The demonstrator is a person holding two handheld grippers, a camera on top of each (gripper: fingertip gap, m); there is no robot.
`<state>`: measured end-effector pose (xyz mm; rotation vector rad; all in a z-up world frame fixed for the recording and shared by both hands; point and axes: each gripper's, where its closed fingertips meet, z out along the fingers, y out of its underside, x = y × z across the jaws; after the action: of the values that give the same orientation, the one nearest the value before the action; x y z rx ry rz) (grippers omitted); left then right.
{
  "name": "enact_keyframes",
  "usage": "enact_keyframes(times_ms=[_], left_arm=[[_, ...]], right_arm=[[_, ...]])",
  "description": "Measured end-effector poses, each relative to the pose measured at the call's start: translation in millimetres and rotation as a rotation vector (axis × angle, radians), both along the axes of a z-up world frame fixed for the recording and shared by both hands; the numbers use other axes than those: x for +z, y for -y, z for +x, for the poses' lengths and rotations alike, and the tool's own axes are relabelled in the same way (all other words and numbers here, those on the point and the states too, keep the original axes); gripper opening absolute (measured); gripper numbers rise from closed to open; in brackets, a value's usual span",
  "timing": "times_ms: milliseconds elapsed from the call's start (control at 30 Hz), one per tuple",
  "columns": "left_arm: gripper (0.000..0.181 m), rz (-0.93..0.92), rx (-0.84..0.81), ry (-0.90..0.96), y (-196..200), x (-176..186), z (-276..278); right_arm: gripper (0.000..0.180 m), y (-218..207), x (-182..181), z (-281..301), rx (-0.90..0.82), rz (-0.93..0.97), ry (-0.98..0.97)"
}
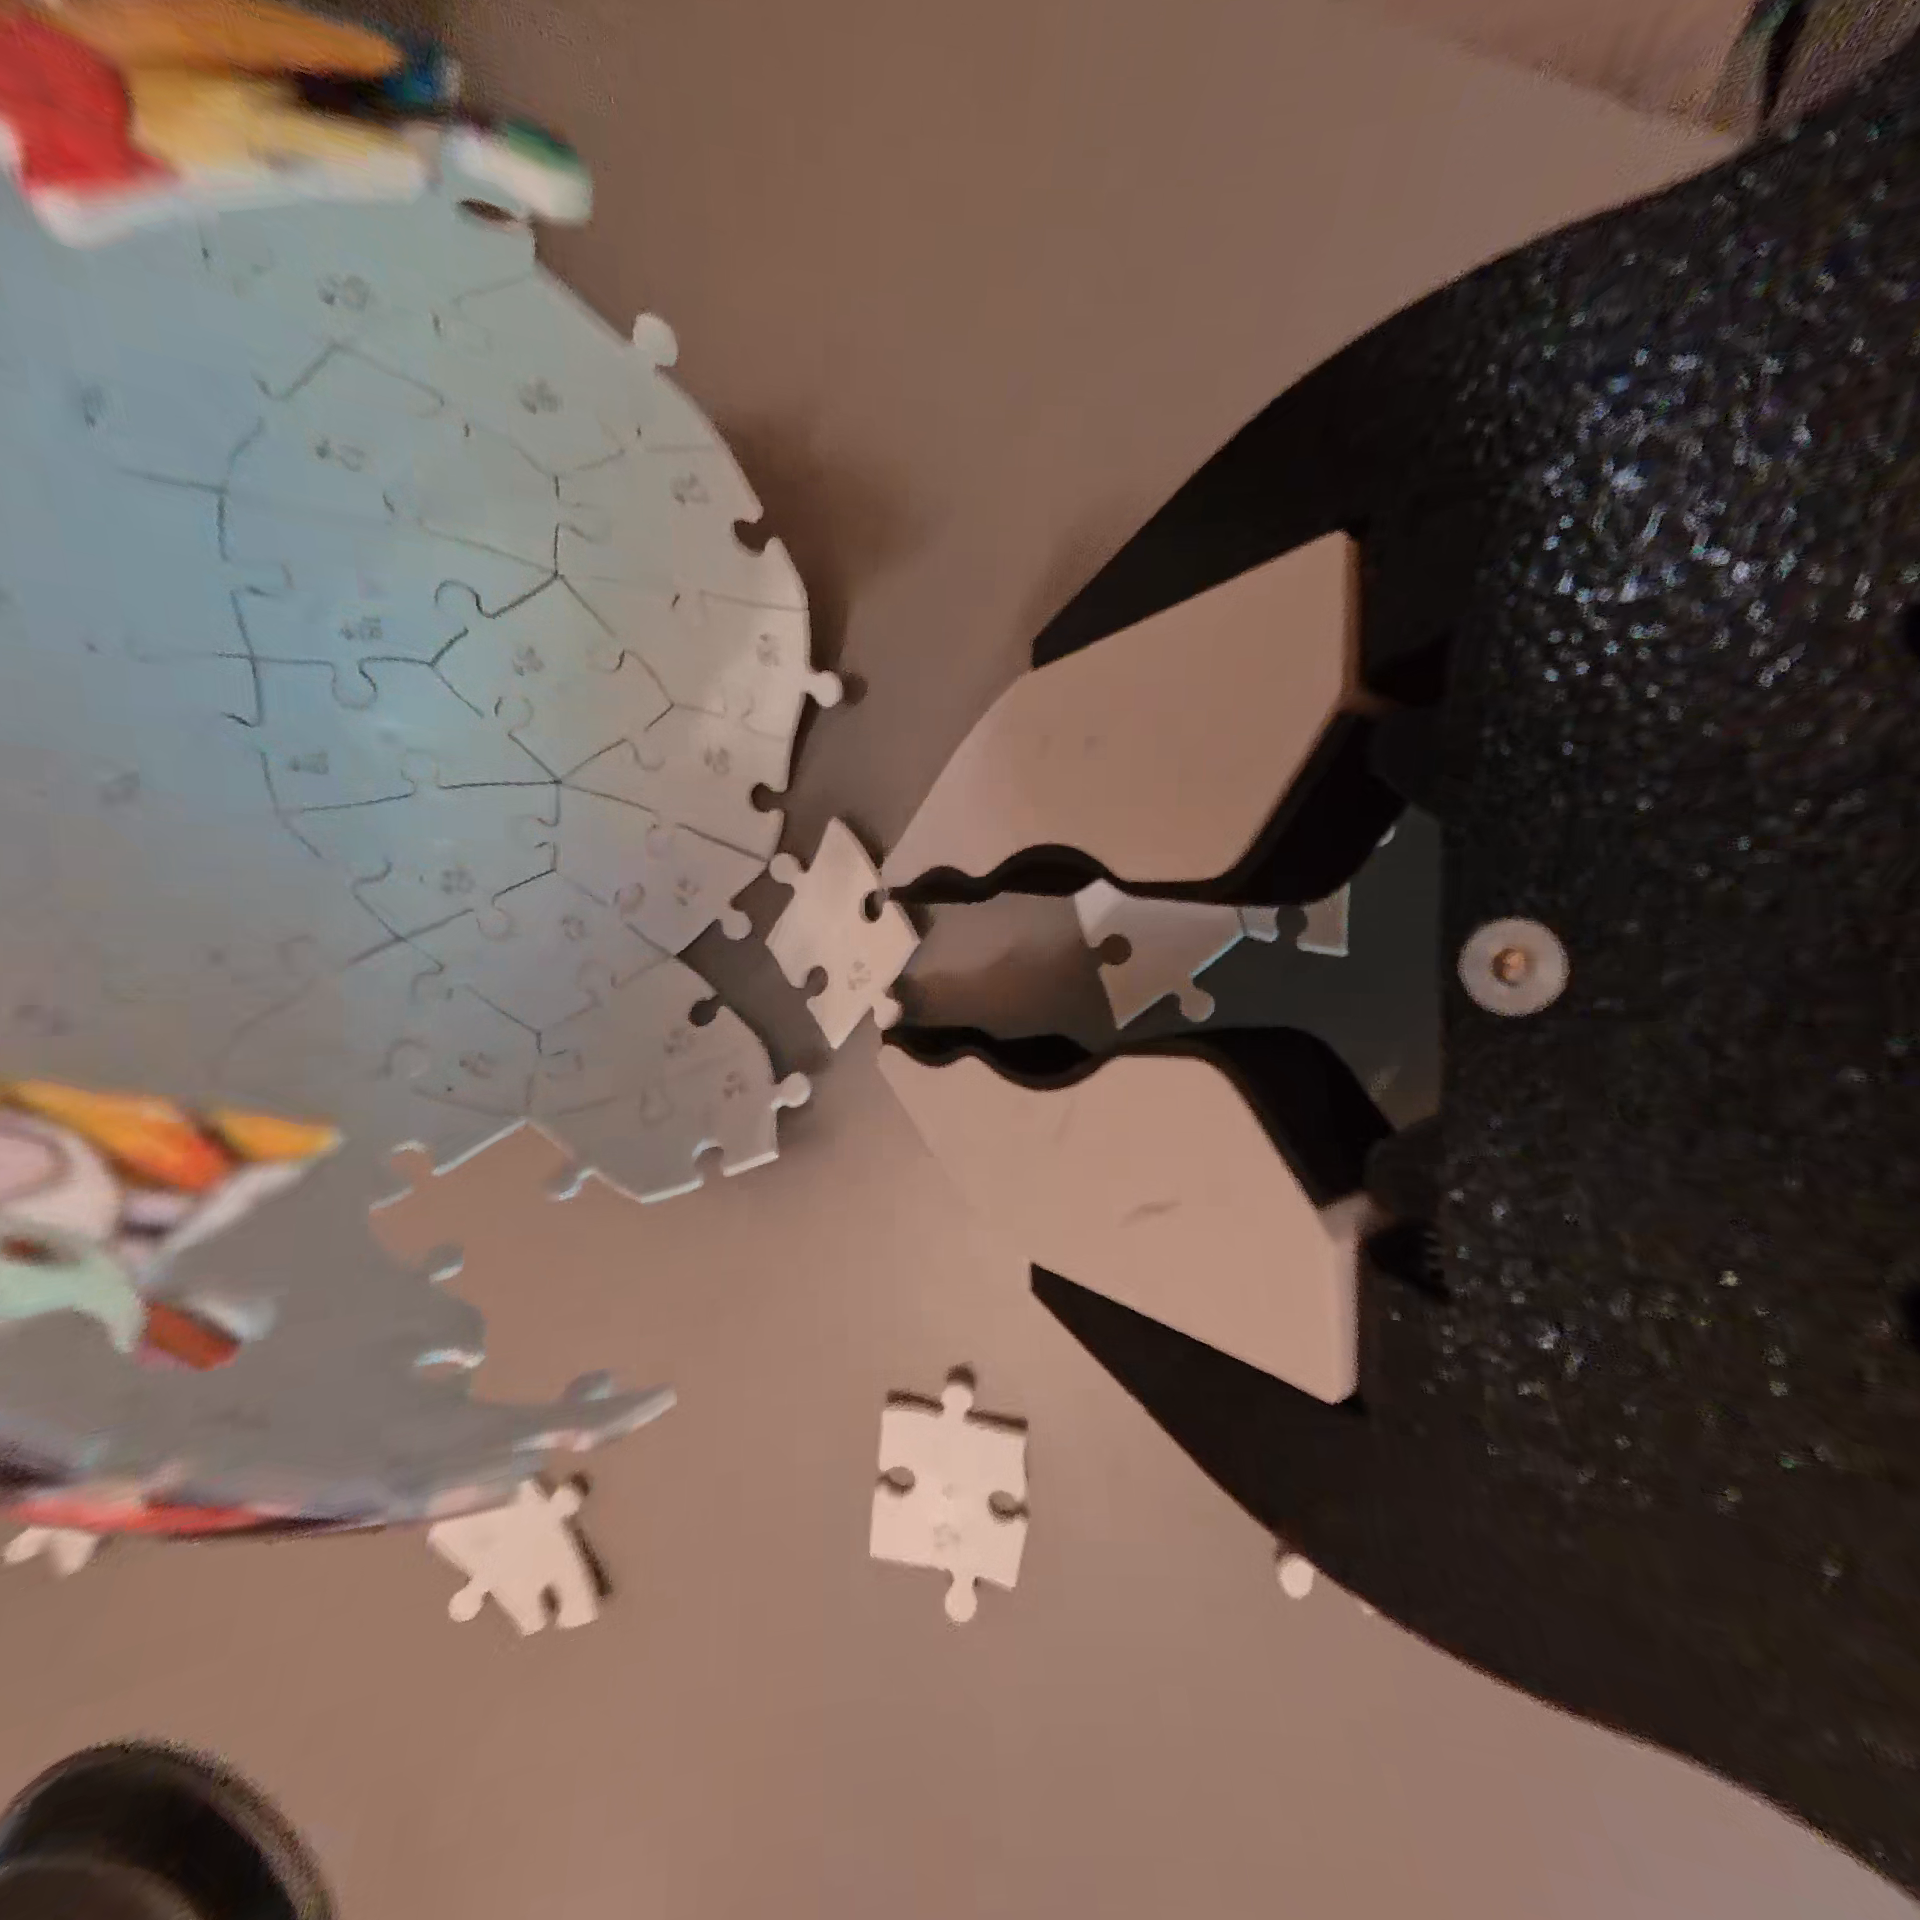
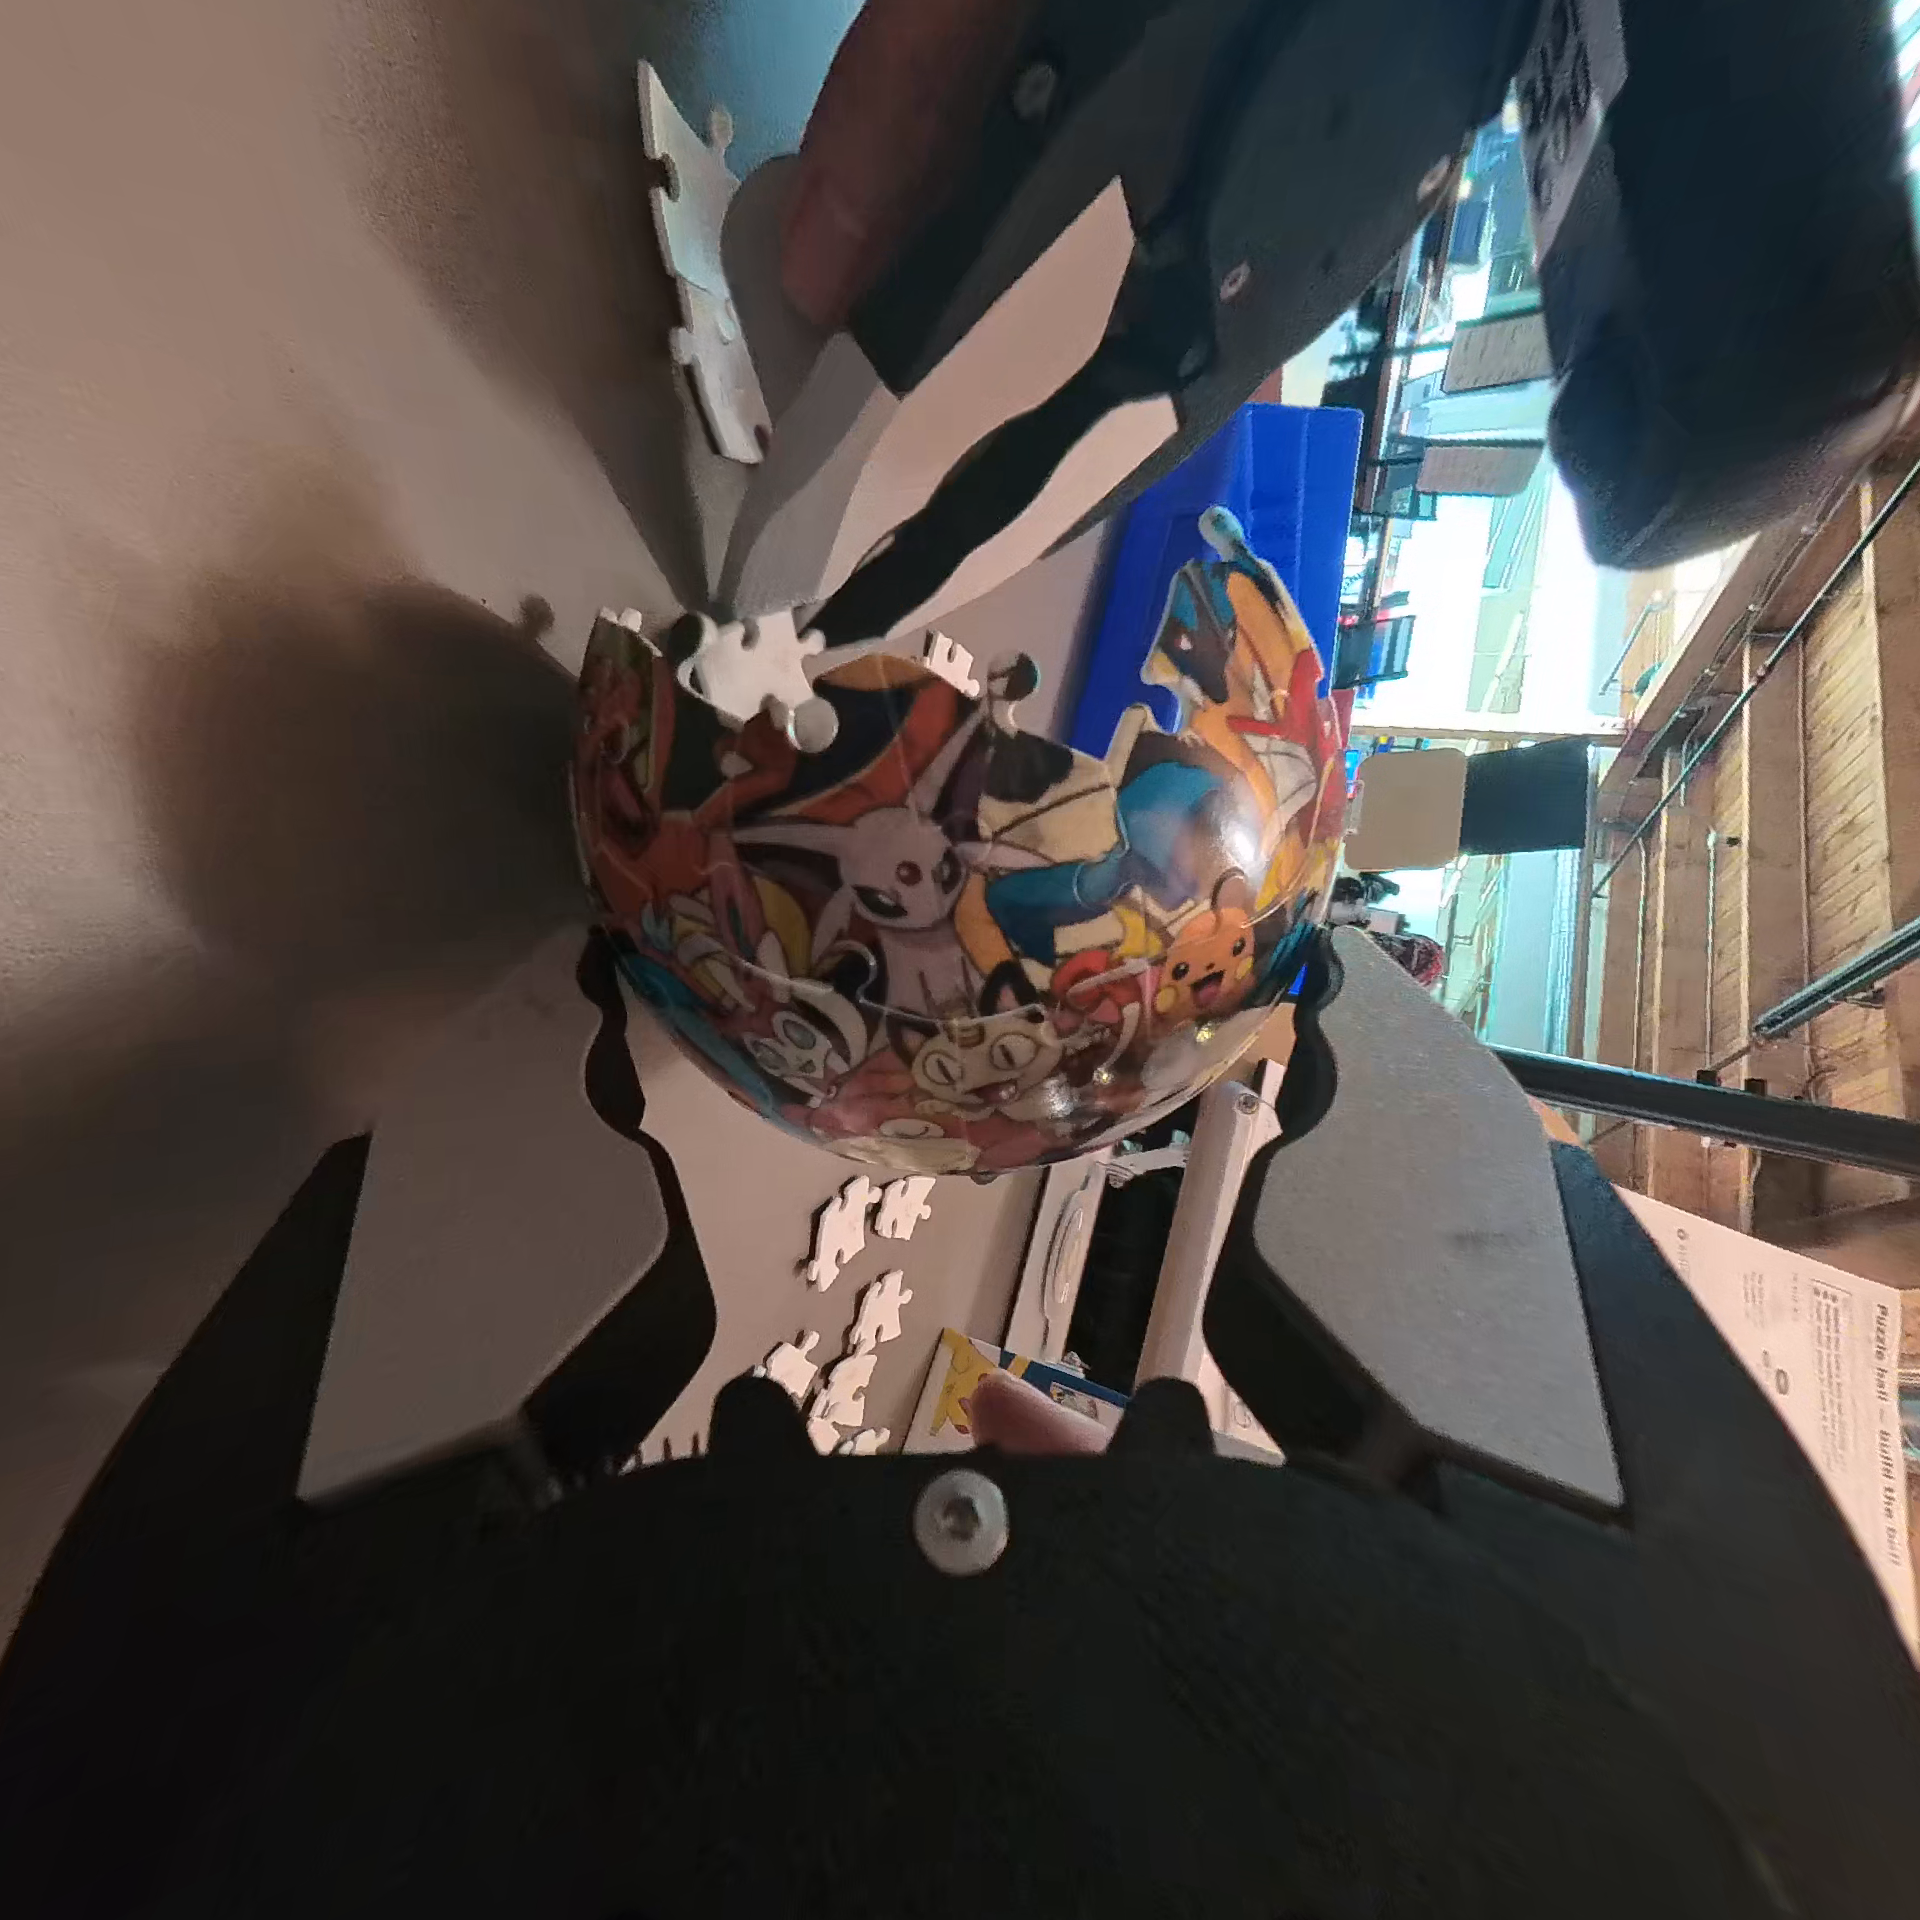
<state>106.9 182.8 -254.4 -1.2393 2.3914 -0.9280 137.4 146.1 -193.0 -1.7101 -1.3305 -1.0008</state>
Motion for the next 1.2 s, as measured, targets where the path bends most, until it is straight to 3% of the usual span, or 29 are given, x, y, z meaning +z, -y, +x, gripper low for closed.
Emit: enact_keyframes(times_ms=[33, 333, 500, 633, 733, 800, 867, 1200], left_arm=[[0.021, 0.016, -0.004, 0.043, -1, 2, 3], [0.022, 0.105, -0.317, 0.275, 1, 16, 5], [0.022, 0.137, -0.450, 0.275, -2, 8, 5], [0.026, 0.179, -0.381, 0.205, -12, -1, 6], [0.042, 0.170, -0.212, 0.186, -26, 1, 12], [0.043, 0.118, -0.067, 0.145, -31, 4, 12], [0.047, 0.055, -0.025, 0.112, -23, 7, 4], [0.022, -0.008, 0.042, -0.032, -7, -5, 2]], right_arm=[[0.121, 0, 0, 0, 0.001, -0.001, -0.004], [0.121, -1, 0, 2, -0.008, -0.004, -0.042], [0.121, -2, 0, 3, -0.017, 0.001, -0.049], [0.121, -1, 0, 7, -0.029, 0.004, -0.052], [0.121, -1, 0, 7, -0.030, 0.005, -0.060], [0.121, -2, 0, 7, -0.028, 0.007, -0.058], [0.121, -2, 0, 7, -0.027, 0.008, -0.059], [0.120, -1, 0, 10, -0.039, 0.010, -0.052]])
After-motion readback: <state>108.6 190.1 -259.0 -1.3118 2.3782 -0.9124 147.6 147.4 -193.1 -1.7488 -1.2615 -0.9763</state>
